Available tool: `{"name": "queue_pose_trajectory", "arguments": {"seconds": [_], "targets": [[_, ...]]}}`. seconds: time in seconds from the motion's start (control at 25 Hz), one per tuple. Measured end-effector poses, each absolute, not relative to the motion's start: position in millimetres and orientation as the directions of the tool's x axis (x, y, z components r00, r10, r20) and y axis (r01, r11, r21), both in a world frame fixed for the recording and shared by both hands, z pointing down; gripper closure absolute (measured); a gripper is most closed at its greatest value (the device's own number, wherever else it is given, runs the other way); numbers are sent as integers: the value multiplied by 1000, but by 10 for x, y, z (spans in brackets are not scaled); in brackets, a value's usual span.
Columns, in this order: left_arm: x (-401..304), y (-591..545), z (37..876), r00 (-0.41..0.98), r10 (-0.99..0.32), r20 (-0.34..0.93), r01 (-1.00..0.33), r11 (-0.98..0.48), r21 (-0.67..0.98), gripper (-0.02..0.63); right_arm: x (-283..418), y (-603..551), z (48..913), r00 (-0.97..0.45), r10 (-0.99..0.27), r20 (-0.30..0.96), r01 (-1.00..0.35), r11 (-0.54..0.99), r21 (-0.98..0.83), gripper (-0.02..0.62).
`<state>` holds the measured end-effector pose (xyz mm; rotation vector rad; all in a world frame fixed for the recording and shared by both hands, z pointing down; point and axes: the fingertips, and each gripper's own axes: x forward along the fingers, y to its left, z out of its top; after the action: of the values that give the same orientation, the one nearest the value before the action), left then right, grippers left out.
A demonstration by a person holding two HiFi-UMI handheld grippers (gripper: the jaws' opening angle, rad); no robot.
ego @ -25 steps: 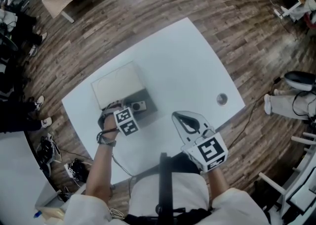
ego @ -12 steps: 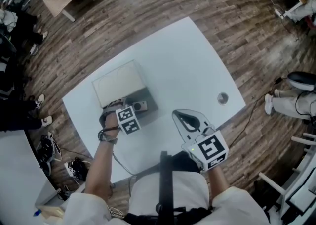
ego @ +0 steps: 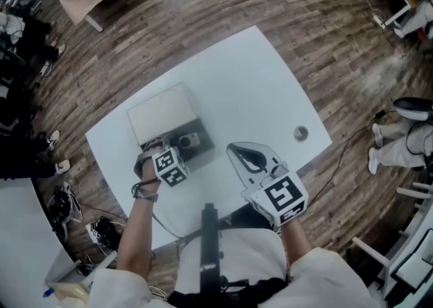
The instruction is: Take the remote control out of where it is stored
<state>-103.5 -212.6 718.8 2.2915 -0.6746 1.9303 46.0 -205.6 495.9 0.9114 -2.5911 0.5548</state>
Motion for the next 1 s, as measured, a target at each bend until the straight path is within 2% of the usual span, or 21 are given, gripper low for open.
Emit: {"name": "queue_pose_trajectory", "arguments": {"seconds": [0.6, 1.0], "targets": [[-1094, -2087, 6253, 184, -551, 814, -617, -709, -341, 408, 306, -2099, 4406, -792, -500, 350, -581, 794, -179, 595], [-1436, -1854, 5301, 192, -751, 632, -821, -476, -315, 408, 60, -1919, 3935, -825, -489, 283, -527, 846, -74, 595]]}}
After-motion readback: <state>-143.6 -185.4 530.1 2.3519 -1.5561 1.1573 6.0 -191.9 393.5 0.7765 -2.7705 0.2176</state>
